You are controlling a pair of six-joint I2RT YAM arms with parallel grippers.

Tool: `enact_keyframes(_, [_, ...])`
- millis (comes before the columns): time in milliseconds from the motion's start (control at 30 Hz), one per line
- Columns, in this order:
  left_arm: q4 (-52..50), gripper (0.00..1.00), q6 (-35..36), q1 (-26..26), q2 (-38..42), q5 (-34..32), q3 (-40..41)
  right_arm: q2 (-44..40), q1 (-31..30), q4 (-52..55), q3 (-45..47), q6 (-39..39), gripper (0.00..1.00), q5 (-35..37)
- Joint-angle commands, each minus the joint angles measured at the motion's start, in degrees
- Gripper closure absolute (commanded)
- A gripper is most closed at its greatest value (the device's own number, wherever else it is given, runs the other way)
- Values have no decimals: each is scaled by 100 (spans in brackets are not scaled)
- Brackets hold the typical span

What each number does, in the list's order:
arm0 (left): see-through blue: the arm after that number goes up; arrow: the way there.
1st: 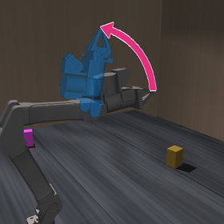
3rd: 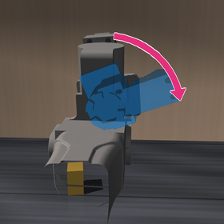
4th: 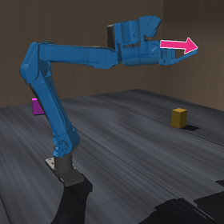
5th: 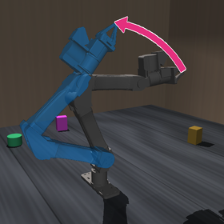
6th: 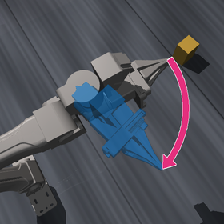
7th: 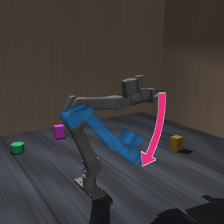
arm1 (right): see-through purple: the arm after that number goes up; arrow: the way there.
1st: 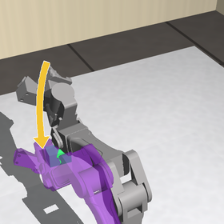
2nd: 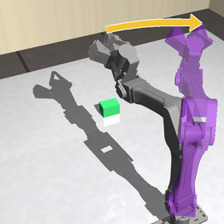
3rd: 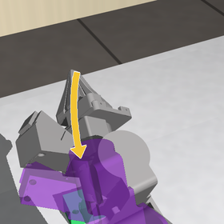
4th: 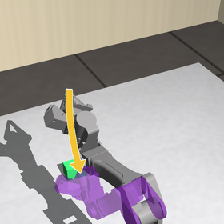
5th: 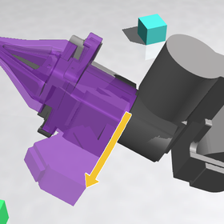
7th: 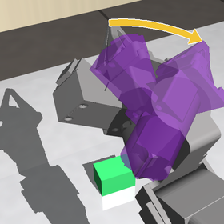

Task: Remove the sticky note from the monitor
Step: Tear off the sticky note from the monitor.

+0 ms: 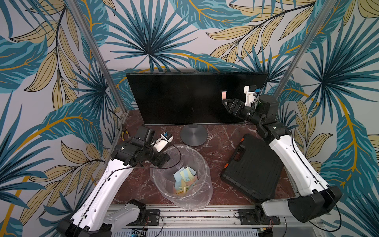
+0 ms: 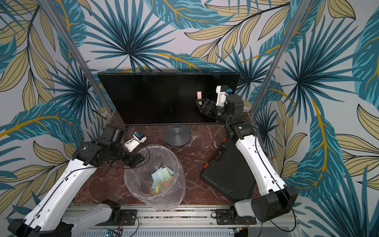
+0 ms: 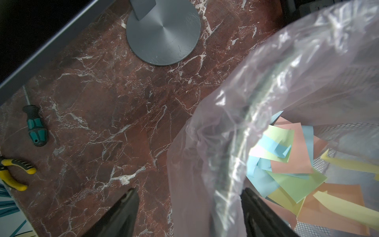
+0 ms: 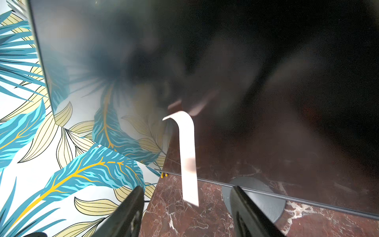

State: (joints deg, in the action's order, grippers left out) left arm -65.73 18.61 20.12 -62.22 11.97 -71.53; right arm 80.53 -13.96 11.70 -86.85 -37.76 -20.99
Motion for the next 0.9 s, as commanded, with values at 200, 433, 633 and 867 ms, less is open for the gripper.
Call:
enact_keyframes(200, [1, 18, -7, 26, -32, -3, -120, 453, 49, -318, -465, -22, 35, -284])
enact_keyframes(433, [-23, 18, -3, 27, 2, -12, -151, 560, 62, -350, -518, -46, 51, -276])
enact_keyframes(633, [-23, 17, 0, 22, 26, -16, -149, 493, 67, -335, -446, -65, 71, -150])
enact_keyframes(867, [-5, 17, 2, 25, 83, -49, -116, 409, 69, -357, -316, -118, 93, -73])
